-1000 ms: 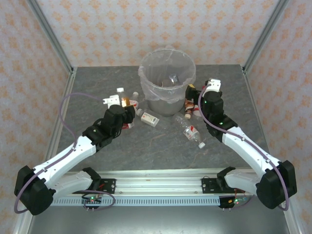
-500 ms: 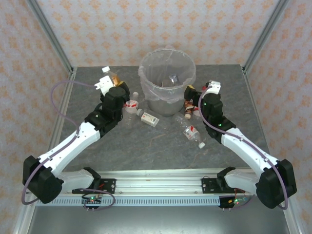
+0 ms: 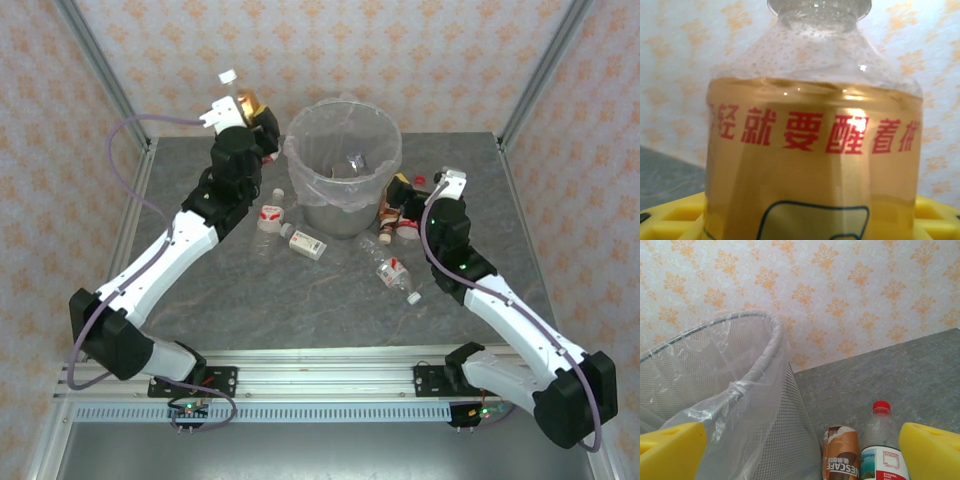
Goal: Put the plastic bottles in the bin
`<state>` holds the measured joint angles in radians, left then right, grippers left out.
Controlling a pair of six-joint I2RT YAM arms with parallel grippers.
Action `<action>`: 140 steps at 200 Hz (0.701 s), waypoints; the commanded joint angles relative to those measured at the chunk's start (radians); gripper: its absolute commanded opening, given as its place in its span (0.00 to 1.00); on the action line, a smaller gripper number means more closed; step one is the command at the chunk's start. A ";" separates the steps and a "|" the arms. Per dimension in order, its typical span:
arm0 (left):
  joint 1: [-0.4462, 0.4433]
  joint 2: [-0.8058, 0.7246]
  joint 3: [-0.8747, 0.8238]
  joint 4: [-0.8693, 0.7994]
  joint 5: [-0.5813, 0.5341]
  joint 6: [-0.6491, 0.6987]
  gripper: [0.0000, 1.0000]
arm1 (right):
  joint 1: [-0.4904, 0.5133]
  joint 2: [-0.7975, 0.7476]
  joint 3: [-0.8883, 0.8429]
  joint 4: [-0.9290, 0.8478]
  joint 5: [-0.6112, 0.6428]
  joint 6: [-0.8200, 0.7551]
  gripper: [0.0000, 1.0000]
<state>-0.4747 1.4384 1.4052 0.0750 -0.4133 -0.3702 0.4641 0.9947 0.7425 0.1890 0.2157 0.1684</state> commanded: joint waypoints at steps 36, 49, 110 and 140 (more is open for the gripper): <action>0.006 0.175 0.249 -0.024 0.266 0.025 0.54 | -0.001 -0.062 -0.035 -0.054 0.029 -0.007 0.99; 0.006 0.222 0.308 -0.061 0.294 0.028 0.54 | -0.001 -0.067 -0.032 -0.074 0.027 -0.008 0.99; -0.022 0.445 0.624 -0.343 0.324 0.107 0.54 | -0.001 -0.080 -0.037 -0.112 0.037 -0.014 0.99; -0.042 0.569 0.774 -0.494 0.274 0.161 0.54 | 0.000 -0.063 -0.033 -0.108 0.051 -0.027 0.99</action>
<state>-0.4946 1.9461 2.0689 -0.2462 -0.1108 -0.2836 0.4641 0.9302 0.7139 0.0937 0.2333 0.1612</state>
